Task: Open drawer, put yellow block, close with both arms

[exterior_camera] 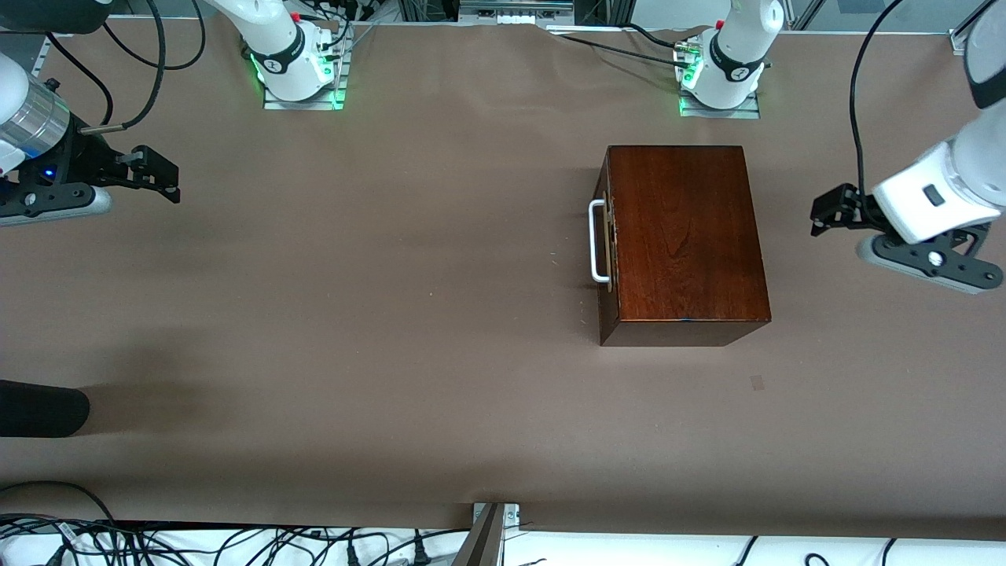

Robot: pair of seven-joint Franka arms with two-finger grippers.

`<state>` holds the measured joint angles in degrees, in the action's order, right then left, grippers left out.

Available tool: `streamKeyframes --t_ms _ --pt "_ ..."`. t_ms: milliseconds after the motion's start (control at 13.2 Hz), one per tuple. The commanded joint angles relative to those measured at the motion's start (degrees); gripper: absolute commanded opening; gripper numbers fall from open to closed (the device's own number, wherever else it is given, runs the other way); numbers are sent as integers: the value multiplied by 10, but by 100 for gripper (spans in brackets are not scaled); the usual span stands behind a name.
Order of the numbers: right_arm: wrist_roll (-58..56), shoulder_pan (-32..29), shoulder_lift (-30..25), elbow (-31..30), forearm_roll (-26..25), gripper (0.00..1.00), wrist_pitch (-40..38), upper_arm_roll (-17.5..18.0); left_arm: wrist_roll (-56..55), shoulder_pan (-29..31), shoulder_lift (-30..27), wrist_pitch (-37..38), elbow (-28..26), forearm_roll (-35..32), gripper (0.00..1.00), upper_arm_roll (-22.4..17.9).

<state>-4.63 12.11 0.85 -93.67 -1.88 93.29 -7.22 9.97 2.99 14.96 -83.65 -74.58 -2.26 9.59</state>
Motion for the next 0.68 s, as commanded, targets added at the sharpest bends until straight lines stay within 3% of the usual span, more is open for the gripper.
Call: streamKeyframes --t_ms 0,151,227,378,605 --pt "7 -1 -20 2 -7 100 -24 -9 -12 -50 -83 -97 -130 47 100 -90" --pt "7 -1 -31 2 -8 100 -26 -24 -52 -52 -156 -171 -241 44 100 -98" --pt "7 -1 -31 2 -7 100 -27 -35 -61 -59 -174 -172 -260 42 100 -110" --pt "6 -1 -45 4 -7 100 -29 -50 -90 -68 -186 -166 -268 -1 100 -111" --pt "1 -1 -80 5 -7 100 -29 -53 -131 -65 -177 -142 -249 -10 100 -106"
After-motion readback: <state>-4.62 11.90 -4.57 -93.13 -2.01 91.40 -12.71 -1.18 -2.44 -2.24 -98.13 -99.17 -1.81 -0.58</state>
